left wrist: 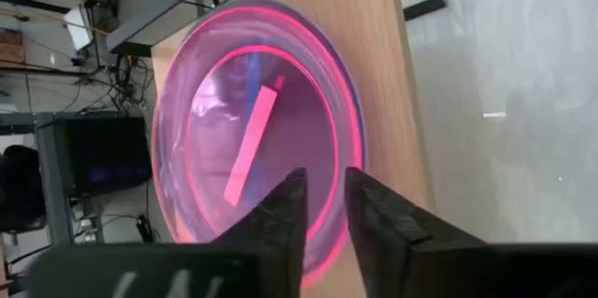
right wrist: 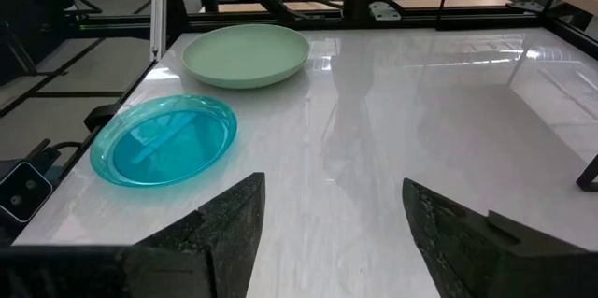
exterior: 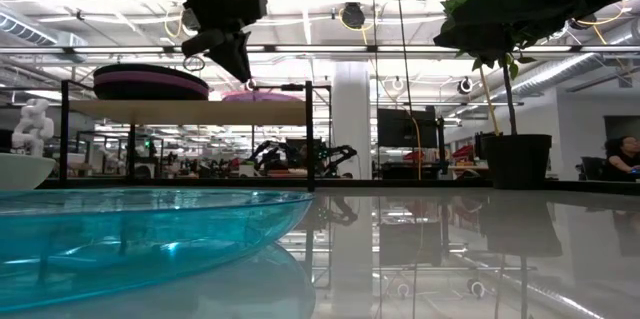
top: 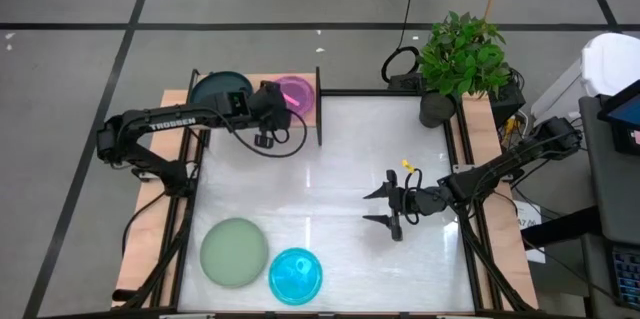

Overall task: Place and stack plates onto a shelf
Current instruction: Stack the pink transparent plate on top of the blue transparent plate on the shelf, then stack the blue transparent plate on top of the pink transparent plate on the shelf

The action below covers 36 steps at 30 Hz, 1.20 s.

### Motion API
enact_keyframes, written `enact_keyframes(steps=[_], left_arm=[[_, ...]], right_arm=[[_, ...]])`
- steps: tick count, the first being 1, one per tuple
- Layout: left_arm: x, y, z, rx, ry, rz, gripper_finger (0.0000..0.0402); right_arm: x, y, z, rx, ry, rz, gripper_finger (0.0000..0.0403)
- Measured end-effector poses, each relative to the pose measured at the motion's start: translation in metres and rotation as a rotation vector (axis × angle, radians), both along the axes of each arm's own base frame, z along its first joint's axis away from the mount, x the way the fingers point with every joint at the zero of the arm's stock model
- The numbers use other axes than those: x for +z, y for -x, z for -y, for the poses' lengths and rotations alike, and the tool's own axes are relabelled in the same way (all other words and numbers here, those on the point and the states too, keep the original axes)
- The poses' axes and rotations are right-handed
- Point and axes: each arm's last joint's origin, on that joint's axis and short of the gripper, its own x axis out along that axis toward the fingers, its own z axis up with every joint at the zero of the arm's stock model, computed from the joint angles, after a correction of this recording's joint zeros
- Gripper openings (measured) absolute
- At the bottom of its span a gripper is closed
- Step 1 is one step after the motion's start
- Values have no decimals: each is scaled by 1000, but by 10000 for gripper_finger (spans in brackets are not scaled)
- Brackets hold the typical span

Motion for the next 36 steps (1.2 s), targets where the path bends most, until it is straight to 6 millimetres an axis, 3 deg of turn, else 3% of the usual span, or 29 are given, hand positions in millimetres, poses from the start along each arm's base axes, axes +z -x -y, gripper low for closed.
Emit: enact_keyframes(steps=[4,9,17,24,36], left_arm=[[1,-2,1,31,9,42,112],[5,0,16,150,-58,50,119],[20,4,64,100,-29,168,120],[23,12,107,139,181,268,120],[14,29,194,88,430,339,120]], right_arm=[[0,0,0,0,0,0,235],[-1,1,-1,-3,-17,-15,235],[-1,3,-5,18,-8,-15,235],[-3,2,-12,45,-14,-7,235],[-30,-27,-29,48,-63,16,235]])
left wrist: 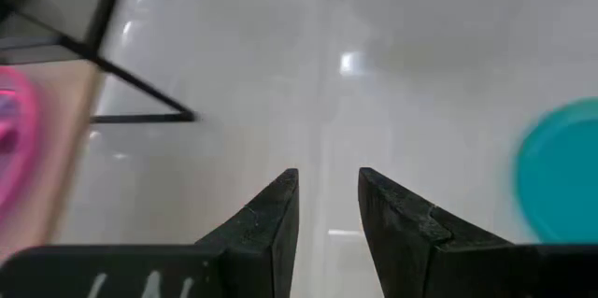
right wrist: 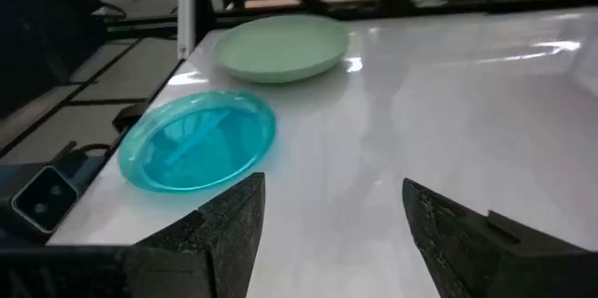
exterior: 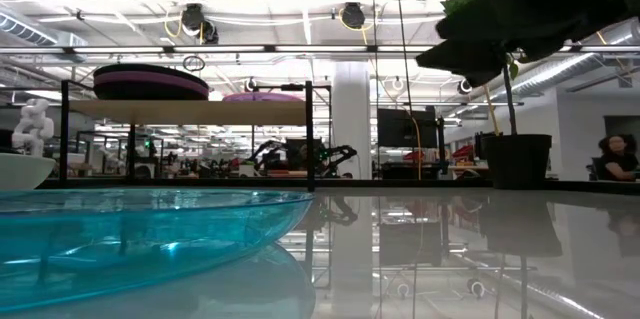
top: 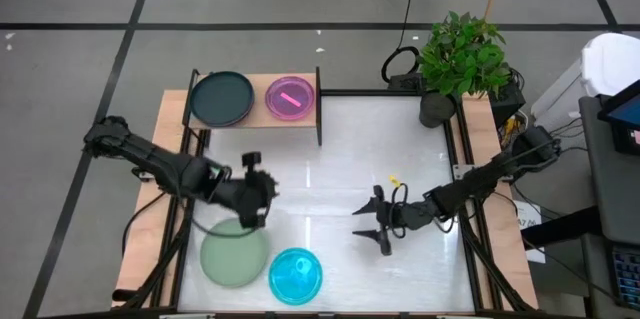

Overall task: Place and stack plates onto a shelf
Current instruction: Stack the blue transparent plate on top of the pink transparent plate on the shelf

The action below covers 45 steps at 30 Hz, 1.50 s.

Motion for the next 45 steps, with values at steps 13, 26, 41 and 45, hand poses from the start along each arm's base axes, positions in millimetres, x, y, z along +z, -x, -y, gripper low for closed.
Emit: enact_keyframes(steps=[13,26,41,45], left_arm=[[-65,27,68,-118,166,167,120],[-78,47,91,-117,249,256,120],[-77,47,91,-92,251,276,120],[-77,45,88,-75,244,277,120]], right_arm=[[14,-67,-72,319,227,-225,232],[-16,-93,-115,478,406,-206,163],[-26,-106,-111,596,686,-140,155],[-28,-110,-102,635,693,-140,155]])
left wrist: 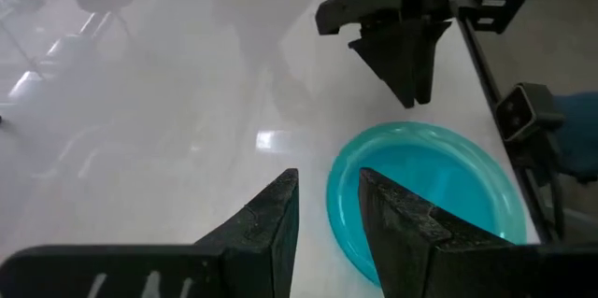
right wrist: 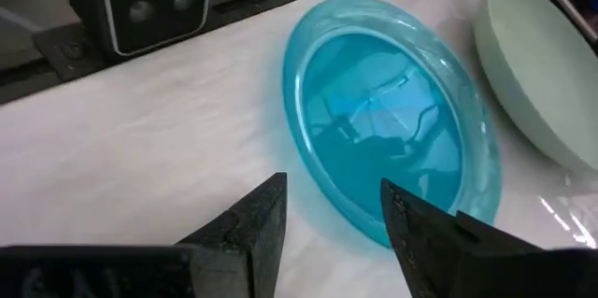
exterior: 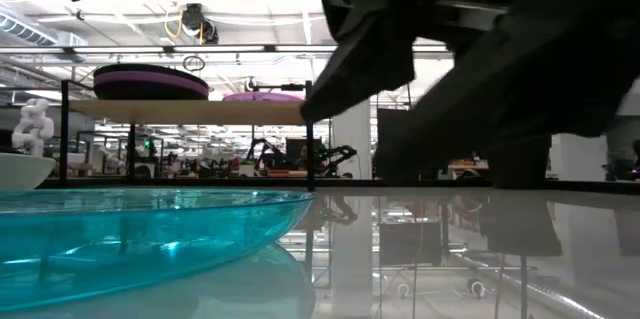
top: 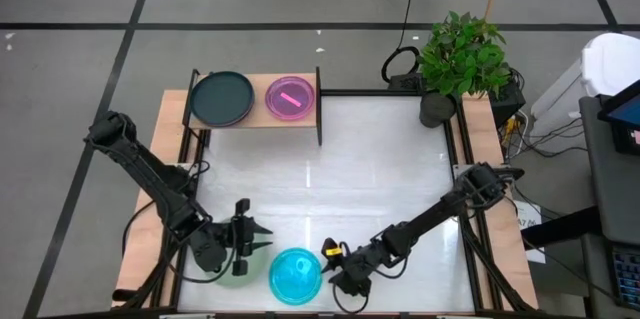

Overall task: Place and stack plates onto a shelf
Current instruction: Stack the blue transparent plate on top of the pink transparent plate on the shelf

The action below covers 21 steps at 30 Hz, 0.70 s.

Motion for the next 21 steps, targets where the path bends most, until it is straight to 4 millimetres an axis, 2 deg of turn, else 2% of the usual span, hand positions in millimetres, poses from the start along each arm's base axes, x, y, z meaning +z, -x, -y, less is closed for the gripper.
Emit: enact_keyframes(steps=[3,7,10,16,21], left_arm=[[0,-2,-3,4,-18,-3,120],[0,-5,-7,5,-47,-5,120],[0,-7,-9,4,-59,-7,120],[-1,-7,-9,-19,-94,-18,120],[-2,-6,-10,-33,-124,-32,120]], right_arm=[[-4,-5,5,22,6,9,155],[-23,-11,9,73,44,5,155],[-30,-14,7,85,98,53,155],[-31,-18,6,94,103,110,150],[-32,-18,8,120,140,121,112]])
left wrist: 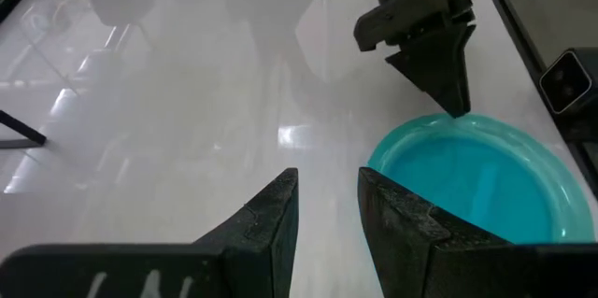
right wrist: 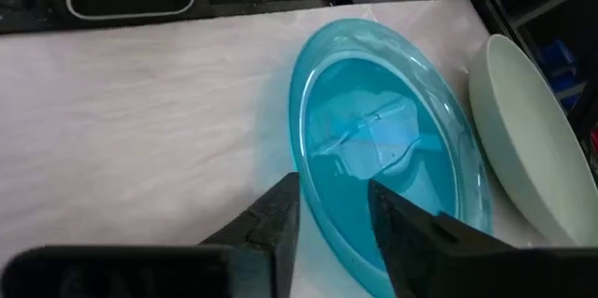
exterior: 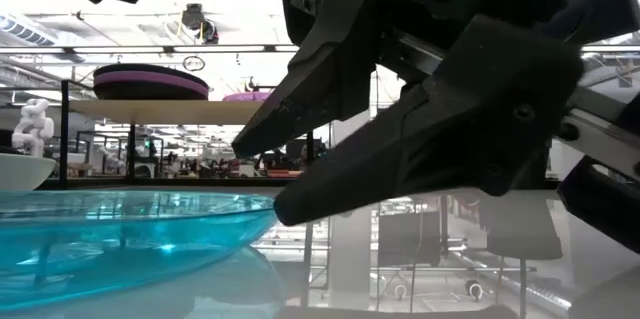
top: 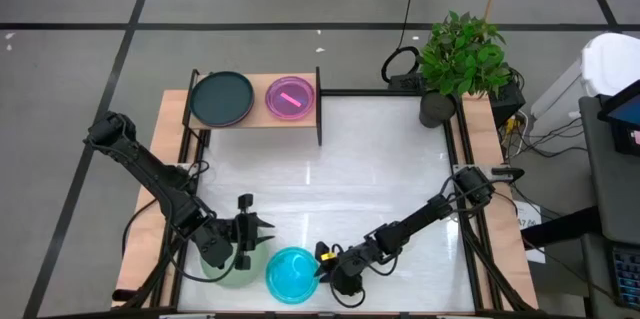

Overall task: Place and stack plates onto a shelf
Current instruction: Stack the blue transparent plate on top of the pink transparent plate on the shelf

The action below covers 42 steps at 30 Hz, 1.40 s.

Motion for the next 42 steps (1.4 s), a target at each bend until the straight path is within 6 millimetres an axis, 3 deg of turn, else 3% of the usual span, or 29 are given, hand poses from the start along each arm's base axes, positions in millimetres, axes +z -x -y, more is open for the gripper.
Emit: enact_keyframes(steps=[6,25,36,42], left_arm=[[0,0,0,-9,-13,-1,120],[-1,-1,1,37,70,-5,120],[-32,-25,33,-143,245,-68,120],[-49,-33,43,-243,238,-126,117]], right_arm=[[-3,-2,8,-17,16,-27,71],[-11,-11,32,136,29,-73,74],[-8,-13,33,134,6,-54,74],[4,-13,35,81,-24,-53,74]])
